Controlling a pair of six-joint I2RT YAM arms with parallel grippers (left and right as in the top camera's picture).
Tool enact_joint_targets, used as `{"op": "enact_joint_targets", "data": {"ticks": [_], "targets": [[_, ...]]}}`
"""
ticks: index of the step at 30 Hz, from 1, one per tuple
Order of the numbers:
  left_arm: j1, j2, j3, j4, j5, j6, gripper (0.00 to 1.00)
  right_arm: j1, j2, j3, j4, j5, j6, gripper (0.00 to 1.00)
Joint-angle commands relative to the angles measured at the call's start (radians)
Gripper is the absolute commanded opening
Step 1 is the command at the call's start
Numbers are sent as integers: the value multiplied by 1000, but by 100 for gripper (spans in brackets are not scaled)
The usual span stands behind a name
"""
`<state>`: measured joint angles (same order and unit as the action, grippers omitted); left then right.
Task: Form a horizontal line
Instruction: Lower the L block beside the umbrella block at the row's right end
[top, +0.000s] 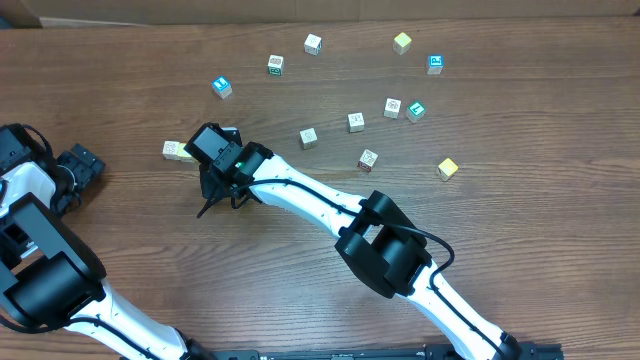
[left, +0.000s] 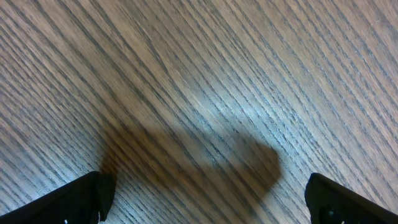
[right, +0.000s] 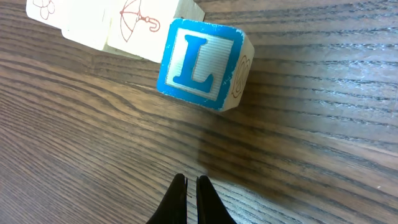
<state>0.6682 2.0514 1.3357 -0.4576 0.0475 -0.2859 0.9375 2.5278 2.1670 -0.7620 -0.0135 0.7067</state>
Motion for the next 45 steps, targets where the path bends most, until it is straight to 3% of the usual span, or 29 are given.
{"op": "enact_joint_targets", "data": {"ticks": [1, 21, 32, 45], "targets": [[17, 74, -60, -39, -29, -14, 100, 0, 10, -2, 3, 16, 3, 4], [17, 74, -60, -39, -29, -14, 100, 23, 22, -6, -6, 21, 3, 4], [17, 74, -60, -39, -29, -14, 100, 35, 22, -109, 125, 45, 3, 4], [17, 74, -60, -39, -29, -14, 99, 31, 22, -113, 124, 93, 3, 4]]}}
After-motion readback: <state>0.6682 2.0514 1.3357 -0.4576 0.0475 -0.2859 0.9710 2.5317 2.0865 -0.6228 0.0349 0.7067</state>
